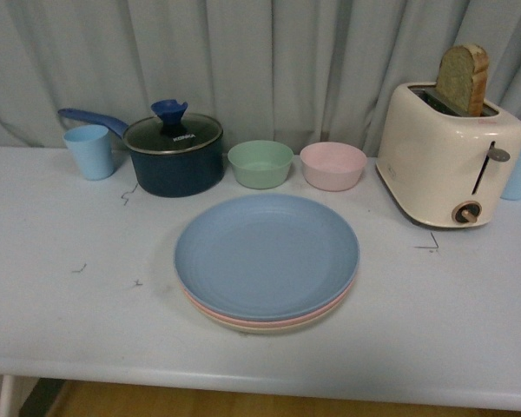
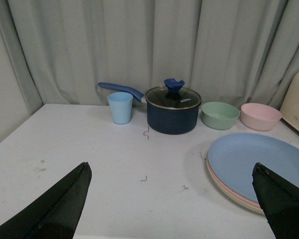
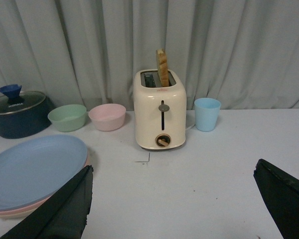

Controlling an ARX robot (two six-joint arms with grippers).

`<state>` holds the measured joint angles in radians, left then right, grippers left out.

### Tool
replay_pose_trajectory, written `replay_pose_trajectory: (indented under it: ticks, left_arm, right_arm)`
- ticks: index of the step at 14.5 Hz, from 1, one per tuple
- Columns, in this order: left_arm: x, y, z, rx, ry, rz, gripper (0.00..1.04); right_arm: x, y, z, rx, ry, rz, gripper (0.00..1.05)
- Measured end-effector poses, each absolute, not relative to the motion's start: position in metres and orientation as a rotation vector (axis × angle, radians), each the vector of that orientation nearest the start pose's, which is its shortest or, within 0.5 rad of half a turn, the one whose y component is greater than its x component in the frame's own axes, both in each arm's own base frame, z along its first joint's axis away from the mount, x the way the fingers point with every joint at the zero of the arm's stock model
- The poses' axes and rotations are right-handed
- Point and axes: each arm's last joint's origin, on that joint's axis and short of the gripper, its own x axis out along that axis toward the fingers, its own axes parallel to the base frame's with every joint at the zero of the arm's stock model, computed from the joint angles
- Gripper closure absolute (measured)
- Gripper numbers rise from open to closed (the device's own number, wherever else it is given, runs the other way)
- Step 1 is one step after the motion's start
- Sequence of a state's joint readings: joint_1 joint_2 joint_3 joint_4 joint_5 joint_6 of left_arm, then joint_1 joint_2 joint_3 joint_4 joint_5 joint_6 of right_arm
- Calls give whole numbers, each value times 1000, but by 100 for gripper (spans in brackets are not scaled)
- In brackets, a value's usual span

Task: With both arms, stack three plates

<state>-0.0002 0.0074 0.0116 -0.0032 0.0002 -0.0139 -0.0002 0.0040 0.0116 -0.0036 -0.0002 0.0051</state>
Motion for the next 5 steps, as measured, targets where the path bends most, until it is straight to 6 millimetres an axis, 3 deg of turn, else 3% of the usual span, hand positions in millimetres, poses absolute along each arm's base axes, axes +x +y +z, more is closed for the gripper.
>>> replay_pose_trajectory:
  ticks: [5]
  left_arm:
    - [97, 0, 167, -14, -1, 0, 7]
  right_arm:
    - [97, 0, 167, 5, -4, 0, 6]
